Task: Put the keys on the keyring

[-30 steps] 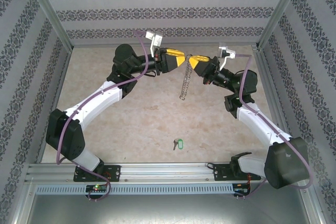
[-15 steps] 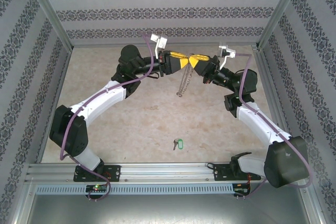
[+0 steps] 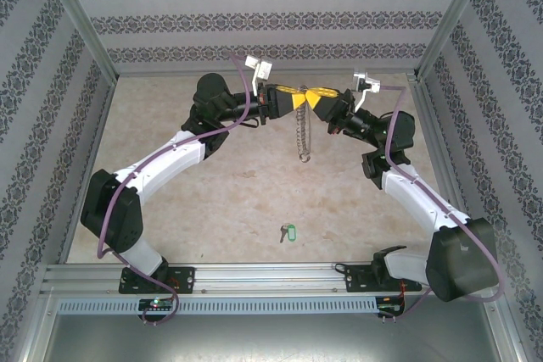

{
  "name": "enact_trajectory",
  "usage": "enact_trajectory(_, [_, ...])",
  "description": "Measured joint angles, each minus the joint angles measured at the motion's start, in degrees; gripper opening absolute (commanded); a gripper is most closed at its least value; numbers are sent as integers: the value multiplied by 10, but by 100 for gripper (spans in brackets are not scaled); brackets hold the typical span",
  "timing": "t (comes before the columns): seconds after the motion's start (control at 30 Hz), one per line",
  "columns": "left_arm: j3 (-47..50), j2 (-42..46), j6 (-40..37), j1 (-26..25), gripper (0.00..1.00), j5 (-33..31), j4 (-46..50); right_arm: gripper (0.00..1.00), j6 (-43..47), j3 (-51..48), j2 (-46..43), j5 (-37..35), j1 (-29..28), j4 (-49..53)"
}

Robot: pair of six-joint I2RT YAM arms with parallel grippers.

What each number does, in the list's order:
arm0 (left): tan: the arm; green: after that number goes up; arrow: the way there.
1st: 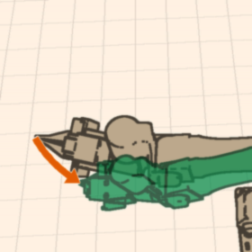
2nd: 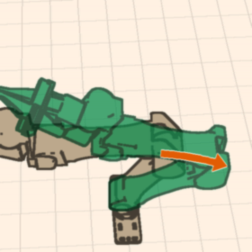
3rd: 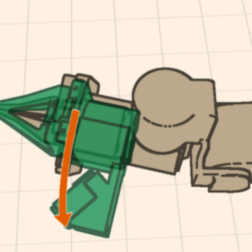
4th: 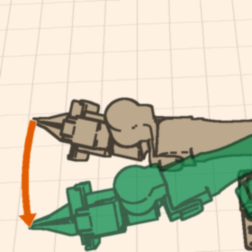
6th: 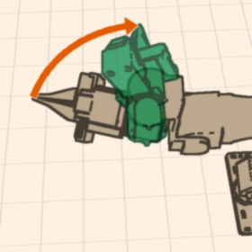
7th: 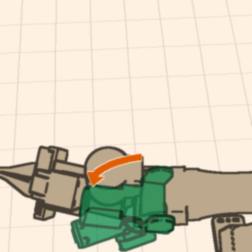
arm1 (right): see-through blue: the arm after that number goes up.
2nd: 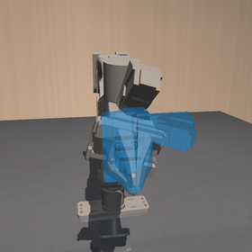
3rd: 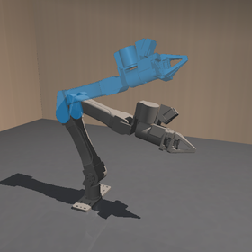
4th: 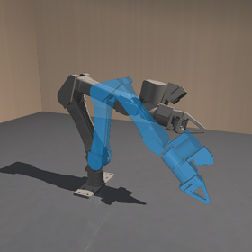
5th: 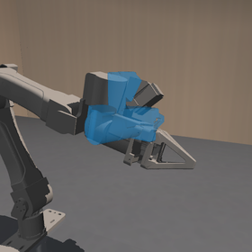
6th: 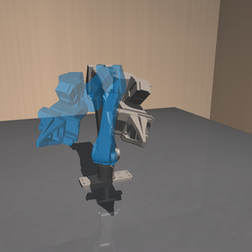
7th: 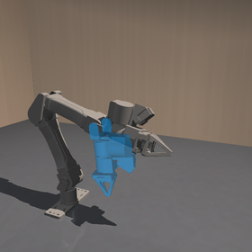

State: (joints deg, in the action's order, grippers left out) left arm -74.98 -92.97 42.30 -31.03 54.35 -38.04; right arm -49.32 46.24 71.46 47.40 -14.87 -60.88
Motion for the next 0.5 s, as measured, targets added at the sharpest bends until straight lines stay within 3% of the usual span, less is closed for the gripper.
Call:
enact_trajectory(0.17, [0, 0, -9, 0, 0, -2, 5, 0, 0, 0, 0, 0, 0, 2])
enact_trajectory(0.2, [0, 0, -12, 0, 0, -3, 7, 10, -1, 0, 0, 0, 0, 2])
enact_trajectory(0.37, [-7, 0, -31, 0, 0, -10, 35, 34, -16, 0, 0, 0, 5, 2])
enact_trajectory(0.5, [-16, 0, -55, -1, 0, -10, 79, 44, -21, 0, -1, 0, 19, 0])
